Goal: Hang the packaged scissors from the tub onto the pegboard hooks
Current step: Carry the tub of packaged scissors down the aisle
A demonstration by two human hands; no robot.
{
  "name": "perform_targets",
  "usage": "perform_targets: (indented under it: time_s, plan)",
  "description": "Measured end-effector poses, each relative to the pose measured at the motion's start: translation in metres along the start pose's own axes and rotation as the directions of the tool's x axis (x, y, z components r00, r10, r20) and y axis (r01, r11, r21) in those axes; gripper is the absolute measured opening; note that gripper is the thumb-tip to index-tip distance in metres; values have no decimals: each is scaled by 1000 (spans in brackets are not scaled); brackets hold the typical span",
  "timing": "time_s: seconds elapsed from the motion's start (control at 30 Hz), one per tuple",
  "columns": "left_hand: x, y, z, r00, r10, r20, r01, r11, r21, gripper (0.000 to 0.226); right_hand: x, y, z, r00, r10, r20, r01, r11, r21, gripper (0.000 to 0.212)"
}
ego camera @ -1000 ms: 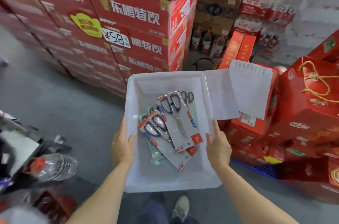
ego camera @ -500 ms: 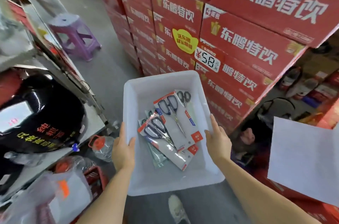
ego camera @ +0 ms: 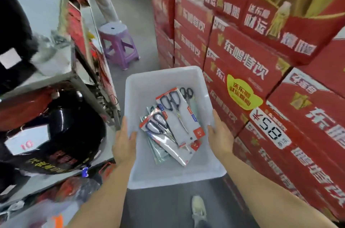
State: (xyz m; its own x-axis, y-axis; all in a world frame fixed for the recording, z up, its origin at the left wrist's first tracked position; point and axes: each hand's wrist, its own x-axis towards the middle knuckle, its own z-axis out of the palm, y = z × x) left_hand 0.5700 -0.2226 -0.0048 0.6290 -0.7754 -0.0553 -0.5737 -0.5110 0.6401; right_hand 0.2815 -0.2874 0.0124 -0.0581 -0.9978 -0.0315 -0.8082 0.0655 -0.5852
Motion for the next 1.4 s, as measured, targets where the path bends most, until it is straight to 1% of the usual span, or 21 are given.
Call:
perform_targets:
  time_s: [0.13, 0.23, 0.33, 0.4, 0.67, 0.8, 0.87, 1.03, 1.1, 1.23, 1.4]
  plan:
    - [62, 25, 13, 995, -79, -65, 79, 997, -6, 67, 85, -29, 13, 998, -63, -2, 63, 998, -20, 59]
    - [109, 38, 19, 985, -119, -123, 119, 993, -5, 67, 145, -53, 32, 989, -147, -1, 147, 989, -12, 59]
    - [165, 40, 20, 975, -160, -151, 165, 986, 21, 66, 201, -82, 56, 984, -178, 33, 177, 984, 13, 59]
    - [203, 41, 20, 973, -164, -162, 171, 985, 29, 66, 234, -102, 75, 979, -195, 52, 194, 981, 20, 59]
    - [355, 56, 16, 966, -191, -175, 200, 979, 33, 66, 361, -185, 129, 981, -184, 55, 182, 983, 37, 61]
    - [429, 68, 20, 967, -160, -199, 175, 983, 63, 65, 425, -224, 148, 979, -195, 52, 193, 980, 42, 60]
    - [468, 75, 24, 967, -160, -198, 172, 984, 44, 65, 461, -243, 161, 978, -200, 55, 197, 979, 46, 59]
    - [569, 94, 31, 962, -199, -187, 208, 978, 28, 68, 554, -290, 191, 975, -215, 56, 211, 976, 60, 61]
    - [607, 102, 34, 958, -212, -194, 219, 976, 17, 67, 591, -309, 201, 969, -240, 65, 236, 970, 56, 61]
    - [681, 113, 31, 952, -212, -223, 225, 974, 36, 68, 657, -353, 224, 965, -239, 111, 233, 970, 68, 59]
    - [784, 114, 23, 944, -211, -252, 220, 976, 7, 69, 737, -412, 275, 960, -250, 126, 243, 968, 68, 60]
